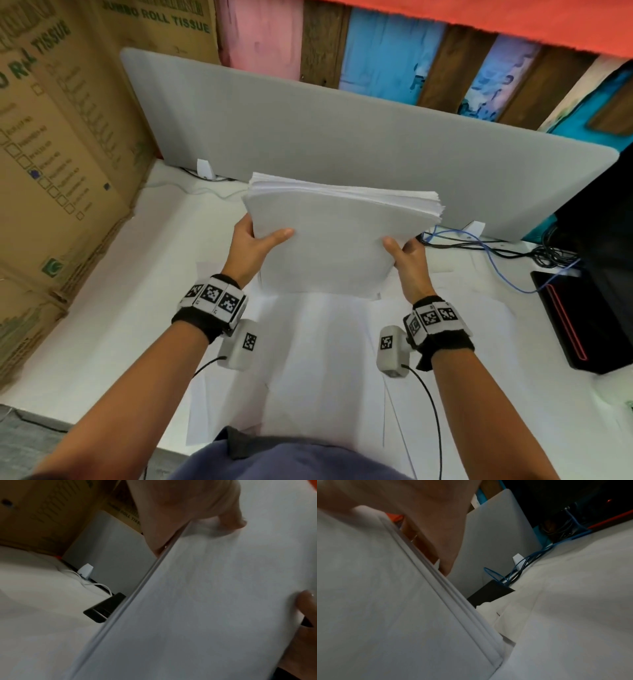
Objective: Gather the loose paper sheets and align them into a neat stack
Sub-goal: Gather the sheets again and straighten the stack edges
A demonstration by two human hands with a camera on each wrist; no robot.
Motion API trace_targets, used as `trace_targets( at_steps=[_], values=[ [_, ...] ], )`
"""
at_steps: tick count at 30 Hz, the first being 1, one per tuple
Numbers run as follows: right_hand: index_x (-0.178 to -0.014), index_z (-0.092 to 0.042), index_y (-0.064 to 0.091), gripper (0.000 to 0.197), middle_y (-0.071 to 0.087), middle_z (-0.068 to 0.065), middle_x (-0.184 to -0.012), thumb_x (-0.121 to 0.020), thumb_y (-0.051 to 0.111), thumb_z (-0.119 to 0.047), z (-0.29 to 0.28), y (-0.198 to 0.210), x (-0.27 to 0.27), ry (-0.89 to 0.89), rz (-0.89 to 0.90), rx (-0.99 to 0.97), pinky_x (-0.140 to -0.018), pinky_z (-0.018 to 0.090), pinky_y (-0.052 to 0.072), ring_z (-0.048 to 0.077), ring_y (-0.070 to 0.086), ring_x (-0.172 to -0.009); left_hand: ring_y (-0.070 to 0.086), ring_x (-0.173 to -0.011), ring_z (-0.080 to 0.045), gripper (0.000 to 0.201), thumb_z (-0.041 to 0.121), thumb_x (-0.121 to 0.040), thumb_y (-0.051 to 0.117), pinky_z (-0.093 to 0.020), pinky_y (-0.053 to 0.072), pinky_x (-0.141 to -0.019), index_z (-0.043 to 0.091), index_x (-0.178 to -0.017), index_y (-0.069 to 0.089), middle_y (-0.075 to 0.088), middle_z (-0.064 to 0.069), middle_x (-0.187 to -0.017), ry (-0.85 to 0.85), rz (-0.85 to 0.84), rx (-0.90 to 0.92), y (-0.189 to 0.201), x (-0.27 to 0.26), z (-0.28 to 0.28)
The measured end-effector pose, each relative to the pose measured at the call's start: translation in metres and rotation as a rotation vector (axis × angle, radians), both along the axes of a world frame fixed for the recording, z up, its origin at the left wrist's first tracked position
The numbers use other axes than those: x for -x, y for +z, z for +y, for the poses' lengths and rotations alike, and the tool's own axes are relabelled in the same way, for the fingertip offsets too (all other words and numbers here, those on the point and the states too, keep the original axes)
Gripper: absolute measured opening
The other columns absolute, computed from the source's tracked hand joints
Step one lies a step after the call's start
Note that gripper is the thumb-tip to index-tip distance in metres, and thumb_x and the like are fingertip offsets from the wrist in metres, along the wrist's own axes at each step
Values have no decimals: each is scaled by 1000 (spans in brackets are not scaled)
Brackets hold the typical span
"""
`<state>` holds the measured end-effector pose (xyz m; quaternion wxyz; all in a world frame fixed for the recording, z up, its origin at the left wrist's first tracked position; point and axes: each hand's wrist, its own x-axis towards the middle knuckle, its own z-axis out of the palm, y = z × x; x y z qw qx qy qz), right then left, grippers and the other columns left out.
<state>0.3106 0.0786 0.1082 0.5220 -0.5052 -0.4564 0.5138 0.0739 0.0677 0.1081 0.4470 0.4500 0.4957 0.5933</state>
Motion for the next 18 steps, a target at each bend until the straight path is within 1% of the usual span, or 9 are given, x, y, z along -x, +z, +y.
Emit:
trace_targets(
  at_steps=[1,3,5,6,7,10,12,15,18],
  values=[
    [-94,-26,56,25,63,-8,-96,-84,64,-4,3,0,4,-6,-1,-10,-76,14,51,-4,64,-80,66,-79,3,33,-1,-74,72,-13,50,-68,22,-93,60,70,13,-84,-6,-1,-1,1,-2,3],
    [-93,-25,58,25,64,-6,-94,-84,62,-2,8,-1,10,-14,7,-22,-78,17,51,-1,64,-81,66,-76,5,30,-2,-75,71,-11,50,-67,22,-91,60,71,20,-76,15,-29,-1,4,-6,7],
    [-96,-24,59,25,64,-5,-95,-86,59,-1,14,-6,7,-12,7,-31,-75,16,51,-2,65,-80,66,-79,2,28,8,-72,73,-14,50,-68,20,-93,60,71,19,-79,22,-62,-14,3,-2,12],
    [-99,-22,58,25,64,-5,-97,-86,58,0,16,-13,2,-16,13,-27,-73,15,50,-4,65,-80,67,-80,1,27,12,-71,71,-15,51,-69,20,-95,60,72,18,-81,15,-72,-12,2,1,14],
    [-103,-20,57,26,63,-5,-99,-86,58,1,17,-21,-3,-15,13,-11,-73,14,50,-5,64,-82,67,-80,0,26,12,-72,70,-16,51,-70,20,-95,61,72,18,-82,8,-76,3,0,3,16],
    [-120,-17,49,39,61,-5,-108,-85,61,-4,9,-50,-5,61,-54,93,-74,10,50,-5,61,-91,67,-77,0,17,3,-83,63,-17,51,-70,17,-93,63,72,17,-78,9,-74,64,-8,0,20],
    [-127,-18,45,47,59,-7,-115,-86,63,-8,3,-67,-3,94,-85,143,-84,13,49,-2,58,-101,67,-75,1,14,4,-86,59,-14,51,-67,16,-92,63,72,17,-75,22,-78,76,-10,-4,22],
    [-134,-19,37,56,54,-3,-125,-86,64,-11,2,-78,-1,87,-106,181,-97,24,43,11,53,-114,67,-76,0,14,6,-87,59,-14,51,-67,17,-94,63,72,17,-76,27,-92,83,-13,-4,25],
    [-139,-20,30,66,49,-5,-130,-84,67,-14,4,-78,3,84,-150,180,-105,30,37,10,48,-119,68,-77,-1,16,5,-86,60,-15,51,-66,15,-97,62,72,15,-78,16,-97,84,-15,-8,27]
  ],
)
